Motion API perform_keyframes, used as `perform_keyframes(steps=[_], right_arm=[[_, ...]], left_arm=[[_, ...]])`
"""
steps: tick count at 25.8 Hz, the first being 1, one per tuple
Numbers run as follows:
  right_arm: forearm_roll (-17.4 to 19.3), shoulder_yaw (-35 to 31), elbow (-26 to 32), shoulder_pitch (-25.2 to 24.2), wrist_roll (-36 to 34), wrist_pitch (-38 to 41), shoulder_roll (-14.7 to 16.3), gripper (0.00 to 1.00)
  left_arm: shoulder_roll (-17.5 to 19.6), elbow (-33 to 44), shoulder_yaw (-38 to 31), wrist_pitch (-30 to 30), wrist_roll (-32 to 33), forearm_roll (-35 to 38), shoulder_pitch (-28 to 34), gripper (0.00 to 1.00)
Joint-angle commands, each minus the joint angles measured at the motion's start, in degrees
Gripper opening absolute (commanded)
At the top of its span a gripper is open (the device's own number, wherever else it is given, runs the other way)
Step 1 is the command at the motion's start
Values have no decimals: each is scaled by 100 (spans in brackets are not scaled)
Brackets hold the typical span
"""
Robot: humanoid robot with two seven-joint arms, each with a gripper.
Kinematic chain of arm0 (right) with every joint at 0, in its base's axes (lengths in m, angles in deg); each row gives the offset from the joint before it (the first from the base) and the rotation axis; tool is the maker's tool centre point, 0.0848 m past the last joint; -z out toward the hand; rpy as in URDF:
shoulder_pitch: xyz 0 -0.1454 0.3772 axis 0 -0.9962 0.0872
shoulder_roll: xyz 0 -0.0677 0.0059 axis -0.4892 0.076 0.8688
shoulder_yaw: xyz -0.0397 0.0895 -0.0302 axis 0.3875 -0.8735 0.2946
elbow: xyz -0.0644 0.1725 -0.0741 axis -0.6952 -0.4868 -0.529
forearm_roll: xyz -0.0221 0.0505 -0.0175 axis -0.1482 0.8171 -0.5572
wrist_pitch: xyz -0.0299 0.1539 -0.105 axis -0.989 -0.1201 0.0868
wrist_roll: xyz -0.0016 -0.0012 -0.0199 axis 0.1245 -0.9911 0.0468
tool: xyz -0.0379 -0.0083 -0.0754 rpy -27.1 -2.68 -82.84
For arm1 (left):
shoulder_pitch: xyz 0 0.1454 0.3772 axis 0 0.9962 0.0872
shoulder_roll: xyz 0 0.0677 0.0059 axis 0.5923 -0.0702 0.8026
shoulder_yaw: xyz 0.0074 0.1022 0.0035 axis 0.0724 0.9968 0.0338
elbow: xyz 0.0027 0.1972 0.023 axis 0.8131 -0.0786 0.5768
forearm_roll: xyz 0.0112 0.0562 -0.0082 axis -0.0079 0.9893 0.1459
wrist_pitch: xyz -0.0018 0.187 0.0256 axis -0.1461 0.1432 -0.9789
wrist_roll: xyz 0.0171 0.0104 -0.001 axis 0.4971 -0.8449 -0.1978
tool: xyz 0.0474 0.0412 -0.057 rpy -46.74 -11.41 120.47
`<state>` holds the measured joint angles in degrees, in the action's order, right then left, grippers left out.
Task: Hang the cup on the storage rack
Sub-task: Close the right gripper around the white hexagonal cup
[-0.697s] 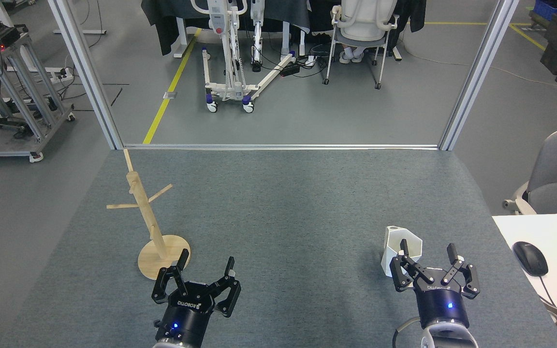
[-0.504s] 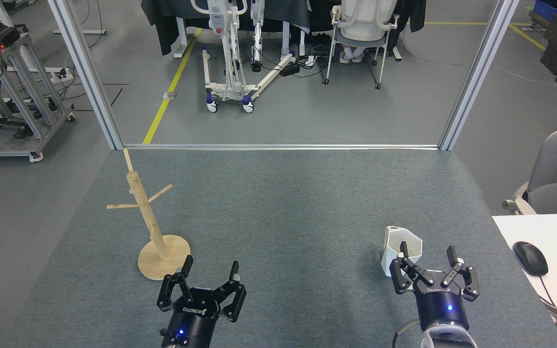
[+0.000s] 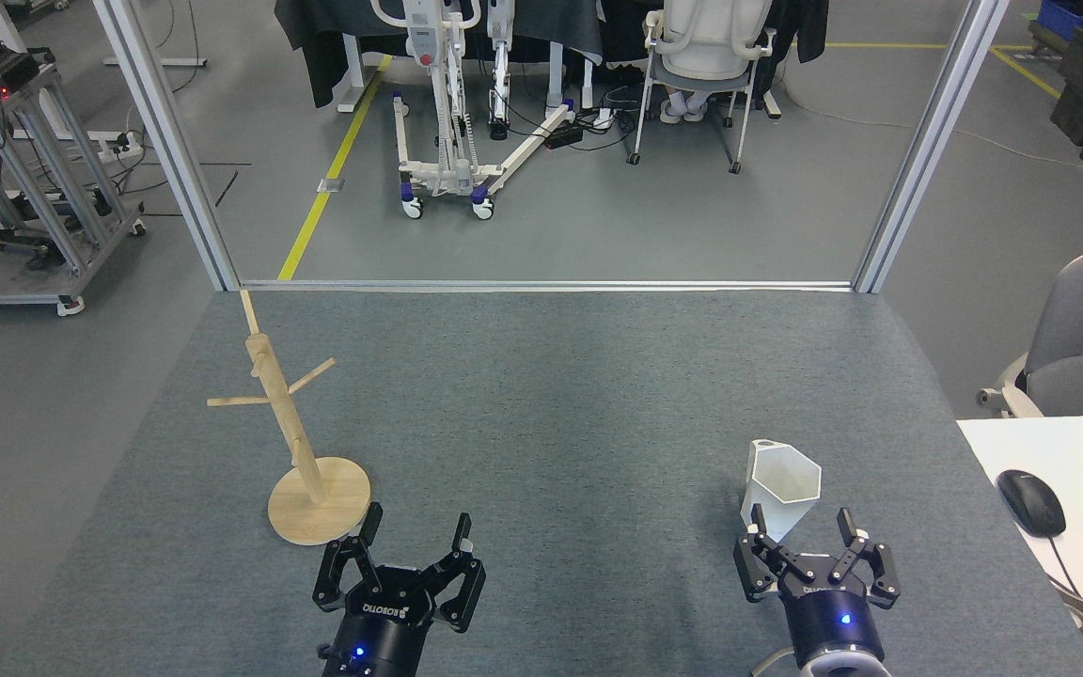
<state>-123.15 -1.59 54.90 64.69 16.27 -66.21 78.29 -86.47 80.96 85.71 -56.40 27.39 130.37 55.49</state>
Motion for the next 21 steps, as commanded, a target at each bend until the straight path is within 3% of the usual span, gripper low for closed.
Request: perform_keyframes(steps=[1, 13, 21], right_arm=[[15, 217, -593, 322, 4, 181, 2, 99], [6, 129, -830, 481, -5, 181, 10, 99], [15, 121, -1489, 876, -13, 199, 28, 99]], left_arm=[[-4, -28, 0, -2, -10, 0, -6, 100], [-4, -19, 0, -2, -10, 0, 3, 100], [5, -10, 0, -2, -10, 0, -6, 100]])
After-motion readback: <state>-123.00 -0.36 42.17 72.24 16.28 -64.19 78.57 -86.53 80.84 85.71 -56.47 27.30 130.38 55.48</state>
